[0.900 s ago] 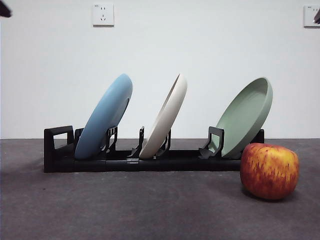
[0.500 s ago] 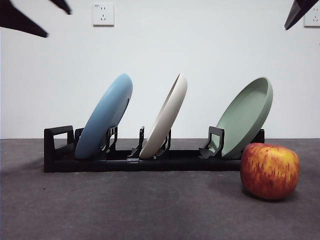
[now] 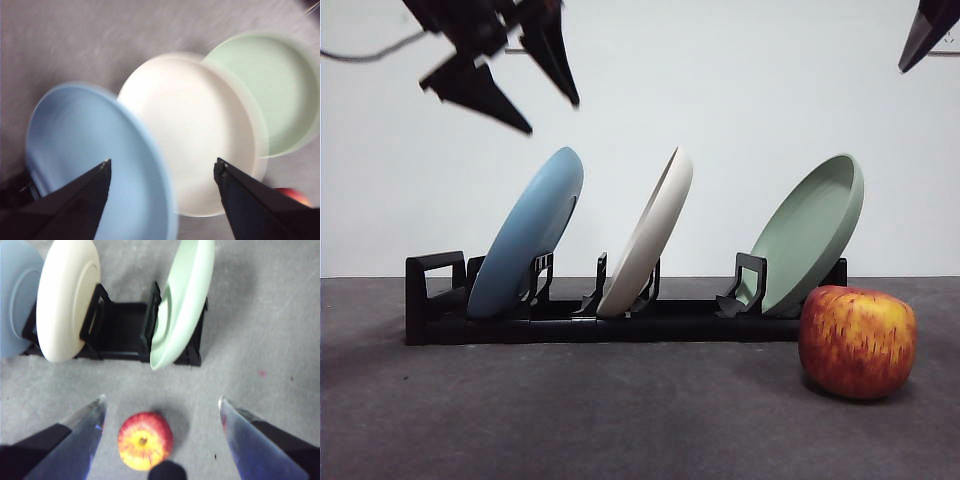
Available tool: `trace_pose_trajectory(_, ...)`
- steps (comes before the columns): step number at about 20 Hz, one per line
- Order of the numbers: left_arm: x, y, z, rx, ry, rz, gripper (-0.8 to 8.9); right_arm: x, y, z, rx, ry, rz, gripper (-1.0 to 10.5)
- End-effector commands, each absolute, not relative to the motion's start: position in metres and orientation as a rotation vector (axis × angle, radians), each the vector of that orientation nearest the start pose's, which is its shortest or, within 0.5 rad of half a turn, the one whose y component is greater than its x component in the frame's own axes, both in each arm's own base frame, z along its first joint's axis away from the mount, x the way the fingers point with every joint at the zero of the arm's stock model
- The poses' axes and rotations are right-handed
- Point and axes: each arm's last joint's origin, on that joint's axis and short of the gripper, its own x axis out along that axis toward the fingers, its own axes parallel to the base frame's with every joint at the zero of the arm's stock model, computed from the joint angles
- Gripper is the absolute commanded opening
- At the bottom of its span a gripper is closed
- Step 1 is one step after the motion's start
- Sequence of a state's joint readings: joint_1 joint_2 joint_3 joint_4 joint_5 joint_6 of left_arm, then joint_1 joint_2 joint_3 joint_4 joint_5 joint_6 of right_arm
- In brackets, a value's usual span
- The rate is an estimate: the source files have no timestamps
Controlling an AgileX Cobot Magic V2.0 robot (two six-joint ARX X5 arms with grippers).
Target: Take the blue plate from the plate rack,put the plate on the table,take the apple from the table,put the apple in the plate
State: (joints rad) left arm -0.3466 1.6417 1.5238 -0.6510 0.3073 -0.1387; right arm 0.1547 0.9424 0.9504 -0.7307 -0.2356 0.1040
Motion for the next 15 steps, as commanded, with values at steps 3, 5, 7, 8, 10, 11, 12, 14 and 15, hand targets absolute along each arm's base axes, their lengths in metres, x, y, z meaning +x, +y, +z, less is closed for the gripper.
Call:
trace_pose_trajectory(3, 0.348, -0.144, 0.302, -0.075, 0.892, -0.56, 3.45, 0.177, 0.034, 0.316, 0.121, 0.752, 0.334, 3.8)
trace_pose_trajectory(5, 0.348, -0.149, 0.3, -0.068, 0.893, -0.568, 3.43, 0.177, 0.034, 0.316, 0.121, 0.751, 0.333, 3.8)
trace_pose_trajectory(7, 0.348, -0.153, 0.301, -0.051, 0.871, -0.567, 2.04, 0.177, 0.034, 0.316, 0.121, 0.751, 0.332, 3.8)
trace_pose_trajectory(8, 0.348, -0.154, 0.301, -0.036, 0.863, -0.581, 0.84, 0.177, 0.034, 0.316, 0.121, 0.751, 0.333, 3.8)
trace_pose_trajectory(10, 0.348, -0.155, 0.301, -0.027, 0.861, -0.586, -0.08, 0.177, 0.034, 0.316, 0.121, 0.751, 0.333, 3.8)
trace_pose_trajectory(11, 0.347, -0.155, 0.301, -0.026, 0.861, -0.589, -0.08, 0.177, 0.034, 0.316, 0.121, 0.751, 0.332, 3.8)
trace_pose_trajectory(12, 0.347, -0.156, 0.301, -0.025, 0.86, -0.59, -0.08, 0.177, 0.034, 0.316, 0.121, 0.751, 0.333, 3.8)
trace_pose_trajectory(14, 0.345, -0.155, 0.307, -0.025, 0.859, -0.59, -0.08, 0.177, 0.034, 0.316, 0.121, 0.751, 0.333, 3.8)
trace_pose_trajectory(15, 0.343, -0.154, 0.311, -0.025, 0.861, -0.59, -0.08, 0.177, 0.034, 0.316, 0.121, 0.75, 0.332, 3.8)
